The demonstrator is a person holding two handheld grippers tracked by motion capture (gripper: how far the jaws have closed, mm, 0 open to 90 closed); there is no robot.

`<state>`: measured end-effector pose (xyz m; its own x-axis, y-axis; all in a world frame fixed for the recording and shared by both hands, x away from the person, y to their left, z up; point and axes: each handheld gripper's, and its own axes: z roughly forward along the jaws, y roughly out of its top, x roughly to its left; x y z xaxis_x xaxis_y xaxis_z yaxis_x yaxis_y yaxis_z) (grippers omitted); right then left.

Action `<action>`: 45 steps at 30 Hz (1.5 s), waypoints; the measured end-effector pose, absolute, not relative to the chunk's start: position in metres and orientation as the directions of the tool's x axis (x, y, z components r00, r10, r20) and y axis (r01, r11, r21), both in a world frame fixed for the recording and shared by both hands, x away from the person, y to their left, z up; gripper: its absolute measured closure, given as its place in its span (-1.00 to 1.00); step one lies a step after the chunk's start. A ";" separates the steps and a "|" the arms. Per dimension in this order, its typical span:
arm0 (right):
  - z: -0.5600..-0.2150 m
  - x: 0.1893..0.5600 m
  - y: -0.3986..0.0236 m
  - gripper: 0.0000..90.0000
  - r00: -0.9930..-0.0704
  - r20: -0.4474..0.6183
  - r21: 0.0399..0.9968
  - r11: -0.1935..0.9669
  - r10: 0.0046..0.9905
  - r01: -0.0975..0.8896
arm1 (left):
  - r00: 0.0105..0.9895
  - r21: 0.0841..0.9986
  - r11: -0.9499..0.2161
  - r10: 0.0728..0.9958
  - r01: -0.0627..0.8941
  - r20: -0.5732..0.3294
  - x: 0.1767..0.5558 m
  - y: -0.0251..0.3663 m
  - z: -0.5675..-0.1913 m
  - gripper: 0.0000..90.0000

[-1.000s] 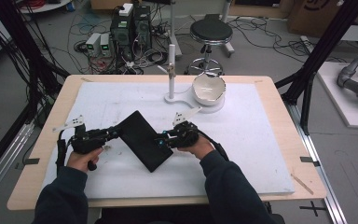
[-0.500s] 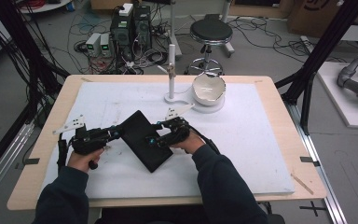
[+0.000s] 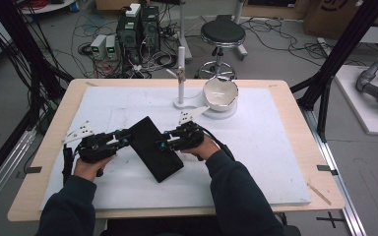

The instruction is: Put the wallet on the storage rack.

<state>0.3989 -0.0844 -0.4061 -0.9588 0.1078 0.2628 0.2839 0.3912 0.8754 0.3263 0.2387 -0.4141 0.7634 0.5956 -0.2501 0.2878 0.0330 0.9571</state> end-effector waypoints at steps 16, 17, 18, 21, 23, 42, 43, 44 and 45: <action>-0.410 0.394 -0.068 0.55 -0.956 0.282 0.851 0.438 0.083 0.289 | 0.734 0.960 0.018 0.641 0.278 -0.225 0.326 0.236 -0.413 0.24; -0.409 0.393 -0.069 0.56 -0.957 0.274 0.850 0.442 0.094 0.287 | 0.734 0.960 0.018 0.641 0.278 -0.225 0.326 0.236 -0.413 0.19; -0.408 0.394 -0.072 0.57 -0.957 0.271 0.850 0.441 0.104 0.288 | 0.709 0.958 0.030 0.667 0.284 -0.231 0.326 0.240 -0.412 0.12; -0.404 0.394 -0.079 0.58 -0.959 0.253 0.858 0.428 0.130 0.284 | 0.689 0.959 0.055 0.684 0.278 -0.239 0.325 0.245 -0.411 0.07; -0.398 0.394 -0.088 0.61 -0.959 0.232 0.866 0.414 0.161 0.279 | 0.678 0.961 0.071 0.694 0.268 -0.241 0.325 0.250 -0.410 0.07; -0.377 0.395 -0.184 0.62 -0.926 0.112 0.855 0.440 0.360 0.274 | 0.647 0.961 0.094 0.722 0.259 -0.245 0.322 0.260 -0.409 0.07; -0.377 0.395 -0.184 0.62 -0.926 0.112 0.855 0.440 0.360 0.274 | 0.647 0.961 0.094 0.722 0.259 -0.245 0.322 0.260 -0.409 0.07; -0.377 0.394 -0.191 0.62 -0.926 0.118 0.848 0.449 0.359 0.282 | 0.647 0.961 0.096 0.721 0.260 -0.247 0.322 0.260 -0.409 0.07; -0.377 0.393 -0.195 0.62 -0.927 0.126 0.841 0.458 0.354 0.289 | 0.647 0.961 0.096 0.721 0.260 -0.247 0.322 0.260 -0.409 0.07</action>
<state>0.3931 -0.1952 -0.3767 -0.9268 0.3541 0.1256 0.2888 0.4576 0.8410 0.3220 0.2598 -0.4091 0.6474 0.7210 -0.2472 0.2604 0.0956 0.9608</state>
